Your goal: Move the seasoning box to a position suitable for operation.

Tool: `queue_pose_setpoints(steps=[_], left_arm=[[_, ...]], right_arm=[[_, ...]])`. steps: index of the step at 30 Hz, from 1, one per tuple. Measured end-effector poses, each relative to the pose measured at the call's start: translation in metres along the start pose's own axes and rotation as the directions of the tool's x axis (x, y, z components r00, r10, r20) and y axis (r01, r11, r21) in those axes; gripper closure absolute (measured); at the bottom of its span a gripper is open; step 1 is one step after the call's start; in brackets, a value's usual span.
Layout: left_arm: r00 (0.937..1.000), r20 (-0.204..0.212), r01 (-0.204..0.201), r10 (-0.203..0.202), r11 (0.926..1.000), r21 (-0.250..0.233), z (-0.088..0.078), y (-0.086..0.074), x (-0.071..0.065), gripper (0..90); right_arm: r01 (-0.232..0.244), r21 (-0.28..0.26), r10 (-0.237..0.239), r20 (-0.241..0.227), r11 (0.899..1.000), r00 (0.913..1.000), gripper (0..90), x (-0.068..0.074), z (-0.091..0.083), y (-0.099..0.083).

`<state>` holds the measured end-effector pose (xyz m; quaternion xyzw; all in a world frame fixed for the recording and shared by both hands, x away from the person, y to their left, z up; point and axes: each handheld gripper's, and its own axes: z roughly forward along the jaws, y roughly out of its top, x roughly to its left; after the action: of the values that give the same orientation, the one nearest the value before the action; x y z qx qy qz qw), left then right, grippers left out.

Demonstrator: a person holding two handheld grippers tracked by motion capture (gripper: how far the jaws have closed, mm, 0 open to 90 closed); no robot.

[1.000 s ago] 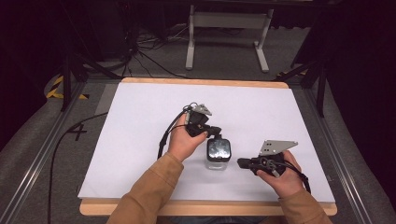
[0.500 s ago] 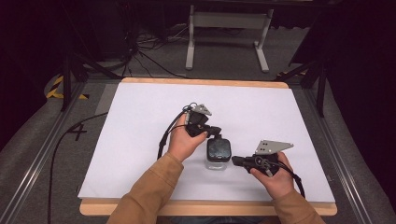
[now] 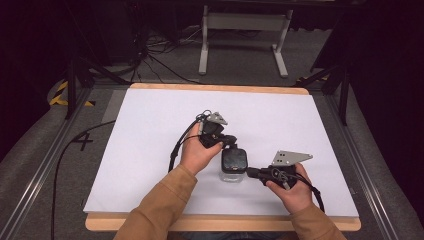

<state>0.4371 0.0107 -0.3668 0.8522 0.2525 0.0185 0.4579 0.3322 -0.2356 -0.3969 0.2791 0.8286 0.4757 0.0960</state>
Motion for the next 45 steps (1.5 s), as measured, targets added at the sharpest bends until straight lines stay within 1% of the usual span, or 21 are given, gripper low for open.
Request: queue_pose_setpoints(steps=[2,6,7,9,10,13,14,17,20,23,24,26,27,28,30,33,38,40,42,44,45], left_arm=[[1.0,-0.005,0.005,-0.005,0.9998,-0.021,-0.007,-0.001,-0.002,84.3],[0.9999,-0.015,0.006,-0.006,0.9994,-0.033,-0.024,-0.004,-0.005,85.1],[0.9998,-0.019,0.006,-0.007,0.9987,-0.051,-0.027,-0.005,-0.006,85.4],[0.9997,-0.02,0.013,-0.014,0.9984,-0.056,-0.037,-0.007,-0.008,85.4],[0.9997,-0.025,0.007,-0.008,0.9986,-0.053,-0.04,-0.008,-0.008,85.6],[0.9994,-0.028,0.018,-0.02,0.9976,-0.067,-0.048,-0.012,-0.01,85.6],[0.9994,-0.025,0.024,-0.025,0.9985,-0.049,-0.052,-0.014,-0.01,85.6],[0.9991,-0.019,0.037,-0.038,0.9984,-0.042,-0.056,-0.019,-0.011,86.4],[0.9987,-0.024,0.044,-0.045,0.9987,-0.024,-0.063,-0.024,-0.013,87.4],[0.9984,-0.028,0.048,-0.048,0.9987,-0.019,-0.066,-0.026,-0.015,87.9],[0.9983,-0.027,0.051,-0.052,0.9984,-0.025,-0.067,-0.027,-0.016,87.9],[0.9981,-0.034,0.051,-0.052,0.9986,-0.014,-0.071,-0.03,-0.017,88.0],[0.9976,-0.036,0.058,-0.058,0.9982,-0.015,-0.072,-0.032,-0.018,87.9],[0.9978,-0.04,0.053,-0.053,0.9986,-0.008,-0.073,-0.033,-0.018,87.9],[0.9974,-0.045,0.057,-0.057,0.9984,0.003,-0.076,-0.037,-0.019,87.9],[0.9963,-0.051,0.069,-0.068,0.9976,0.005,-0.08,-0.04,-0.021,87.9],[0.9966,-0.054,0.064,-0.063,0.9979,0.016,-0.082,-0.044,-0.024,87.3],[0.9973,-0.046,0.058,-0.057,0.9982,0.015,-0.081,-0.045,-0.024,86.7],[0.9984,-0.028,0.049,-0.048,0.9988,0.01,-0.078,-0.045,-0.027,86.7],[0.9997,-0.002,0.022,-0.022,0.9997,0.006,-0.074,-0.045,-0.029,87.1],[0.9997,0.009,0.021,-0.021,0.9998,0.007,-0.072,-0.044,-0.031,87.5]], right_arm=[[0.007,-0.003,-0.007,0.0,1.0,1.0,90.0,0.0,0.0,0.001],[0.019,-0.018,-0.019,-0.012,1.0,0.9997,90.0,-0.001,0.001,0.006],[0.017,-0.02,-0.017,-0.018,1.0,0.9997,90.0,-0.001,0.001,0.007],[0.026,-0.028,-0.026,-0.021,0.999,0.9994,90.0,-0.001,0.001,0.01],[0.028,-0.031,-0.029,-0.024,0.999,0.9993,90.0,-0.001,0.001,0.012],[0.036,-0.045,-0.037,-0.032,0.998,0.9988,90.0,-0.001,0.0,0.016],[0.036,-0.049,-0.038,-0.035,0.998,0.9986,90.0,-0.001,0.0,0.017],[0.045,-0.069,-0.048,-0.038,0.997,0.9981,90.0,-0.002,0.0,0.023],[0.056,-0.087,-0.06,-0.042,0.995,0.9973,90.0,-0.004,-0.001,0.028],[0.067,-0.104,-0.072,-0.042,0.992,0.9965,90.0,-0.005,-0.001,0.033],[0.067,-0.104,-0.072,-0.042,0.992,0.9965,90.0,-0.005,-0.001,0.033],[0.073,-0.116,-0.078,-0.041,0.991,0.9961,90.0,-0.007,-0.001,0.036],[0.071,-0.121,-0.077,-0.041,0.99,0.9962,90.0,-0.007,-0.001,0.037],[0.08,-0.127,-0.086,-0.039,0.989,0.9956,90.0,-0.008,-0.001,0.039],[0.096,-0.139,-0.102,-0.03,0.986,0.9944,90.0,-0.01,0.0,0.041],[0.104,-0.155,-0.11,-0.03,0.982,0.9935,90.0,-0.012,0.002,0.046],[0.11,-0.179,-0.117,-0.025,0.978,0.9929,90.0,-0.016,0.004,0.051],[0.118,-0.184,-0.124,-0.019,0.976,0.9921,90.0,-0.017,0.005,0.053],[0.123,-0.186,-0.127,-0.012,0.975,0.9918,90.0,-0.019,0.005,0.054],[0.124,-0.193,-0.129,-0.009,0.973,0.9917,90.0,-0.02,0.006,0.055],[0.118,-0.193,-0.123,-0.013,0.974,0.9924,90.0,-0.02,0.005,0.055]])
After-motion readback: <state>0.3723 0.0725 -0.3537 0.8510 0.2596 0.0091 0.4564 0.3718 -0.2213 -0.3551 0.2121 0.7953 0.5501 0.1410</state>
